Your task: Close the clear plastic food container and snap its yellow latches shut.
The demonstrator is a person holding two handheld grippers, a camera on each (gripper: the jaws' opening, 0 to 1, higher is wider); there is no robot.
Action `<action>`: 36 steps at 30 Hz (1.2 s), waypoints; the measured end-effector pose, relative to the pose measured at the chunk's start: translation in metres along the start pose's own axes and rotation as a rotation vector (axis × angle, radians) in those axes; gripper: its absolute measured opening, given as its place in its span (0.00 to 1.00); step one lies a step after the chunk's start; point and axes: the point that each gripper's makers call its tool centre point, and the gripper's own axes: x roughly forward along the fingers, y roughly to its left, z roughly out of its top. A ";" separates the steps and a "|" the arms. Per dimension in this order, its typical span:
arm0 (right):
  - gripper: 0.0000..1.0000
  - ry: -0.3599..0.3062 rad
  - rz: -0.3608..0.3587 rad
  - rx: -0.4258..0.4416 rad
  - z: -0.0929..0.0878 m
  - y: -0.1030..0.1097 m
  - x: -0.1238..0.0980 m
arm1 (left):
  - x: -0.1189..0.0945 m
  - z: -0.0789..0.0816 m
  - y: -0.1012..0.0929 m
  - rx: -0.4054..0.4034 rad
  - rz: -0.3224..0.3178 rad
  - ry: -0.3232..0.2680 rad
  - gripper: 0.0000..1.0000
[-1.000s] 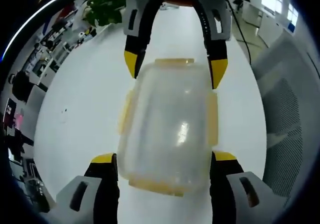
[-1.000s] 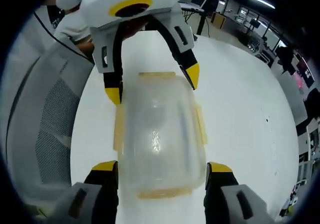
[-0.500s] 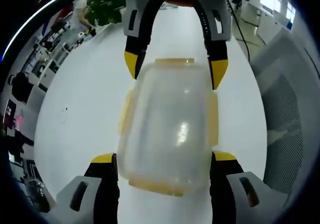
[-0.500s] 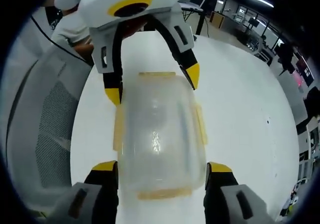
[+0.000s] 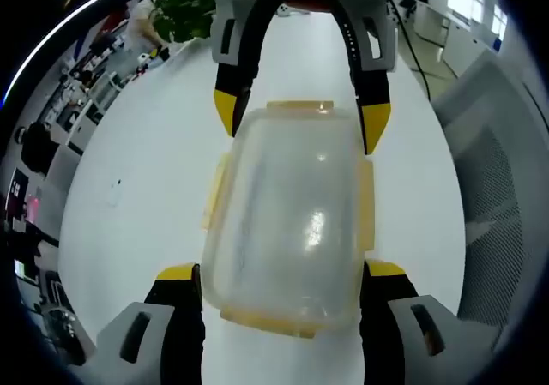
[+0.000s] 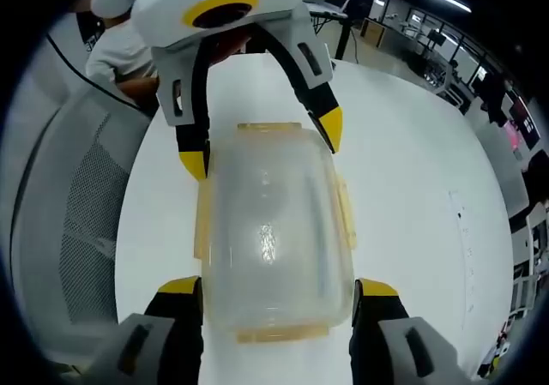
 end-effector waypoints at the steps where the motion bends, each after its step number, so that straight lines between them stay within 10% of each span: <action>1: 0.69 0.000 0.000 0.000 0.000 -0.001 0.000 | 0.000 0.000 0.001 0.001 0.000 0.001 0.72; 36: 0.68 -0.004 0.011 -0.016 0.007 -0.045 0.005 | 0.008 -0.002 0.044 -0.013 0.019 -0.007 0.72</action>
